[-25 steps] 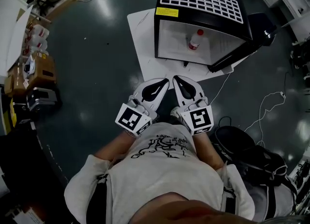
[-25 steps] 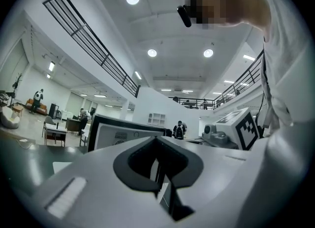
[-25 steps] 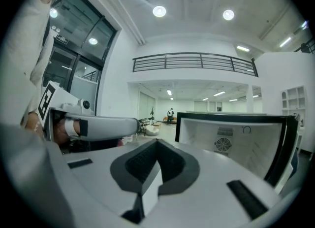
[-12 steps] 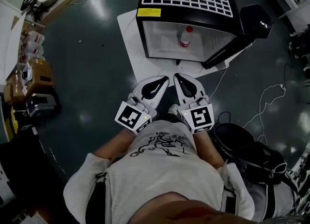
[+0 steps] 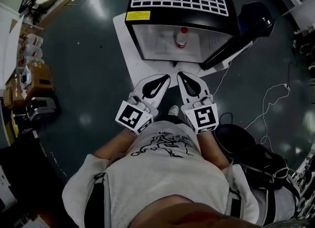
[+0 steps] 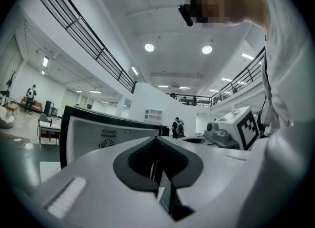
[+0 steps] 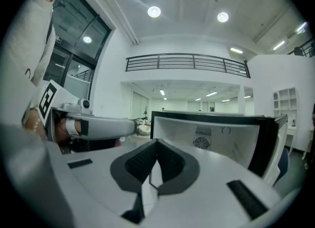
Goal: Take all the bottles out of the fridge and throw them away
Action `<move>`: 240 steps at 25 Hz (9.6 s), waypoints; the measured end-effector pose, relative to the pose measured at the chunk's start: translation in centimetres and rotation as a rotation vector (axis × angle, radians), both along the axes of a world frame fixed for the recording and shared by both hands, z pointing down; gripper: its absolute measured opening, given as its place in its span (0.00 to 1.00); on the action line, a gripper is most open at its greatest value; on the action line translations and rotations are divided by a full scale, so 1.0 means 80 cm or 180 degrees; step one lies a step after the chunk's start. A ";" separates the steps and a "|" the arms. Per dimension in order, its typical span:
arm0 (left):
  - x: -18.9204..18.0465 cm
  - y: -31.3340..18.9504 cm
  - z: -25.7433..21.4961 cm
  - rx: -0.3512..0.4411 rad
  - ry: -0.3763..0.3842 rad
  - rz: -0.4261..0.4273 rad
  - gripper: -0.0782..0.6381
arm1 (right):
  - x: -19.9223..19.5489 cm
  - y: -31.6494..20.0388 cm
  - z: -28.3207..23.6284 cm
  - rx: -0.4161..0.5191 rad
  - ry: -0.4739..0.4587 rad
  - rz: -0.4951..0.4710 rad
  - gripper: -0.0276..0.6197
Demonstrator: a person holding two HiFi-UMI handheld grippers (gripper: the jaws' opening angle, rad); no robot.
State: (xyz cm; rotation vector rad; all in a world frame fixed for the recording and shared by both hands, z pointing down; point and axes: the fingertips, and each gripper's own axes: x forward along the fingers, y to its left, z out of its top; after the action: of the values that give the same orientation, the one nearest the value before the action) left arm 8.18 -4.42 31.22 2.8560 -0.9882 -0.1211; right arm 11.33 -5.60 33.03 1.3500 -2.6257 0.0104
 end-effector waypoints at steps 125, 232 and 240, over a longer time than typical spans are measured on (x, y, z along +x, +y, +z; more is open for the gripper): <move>0.063 -0.206 0.140 -0.0016 -0.0552 -0.0203 0.12 | 0.080 -0.204 0.137 -0.0010 0.0173 0.0230 0.21; 0.085 -0.172 0.057 -0.0109 -0.0247 0.0178 0.12 | 0.098 -0.163 0.054 -0.0259 -0.0069 0.0191 0.27; 0.089 -0.150 0.038 -0.0083 -0.0254 0.0296 0.12 | 0.104 -0.142 0.029 -0.0261 -0.0123 0.0186 0.27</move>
State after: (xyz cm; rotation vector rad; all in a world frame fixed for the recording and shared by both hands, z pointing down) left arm 15.33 -16.39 34.22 2.8969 -0.8618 0.0144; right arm 19.65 -16.96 35.36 1.4121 -2.5855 0.1519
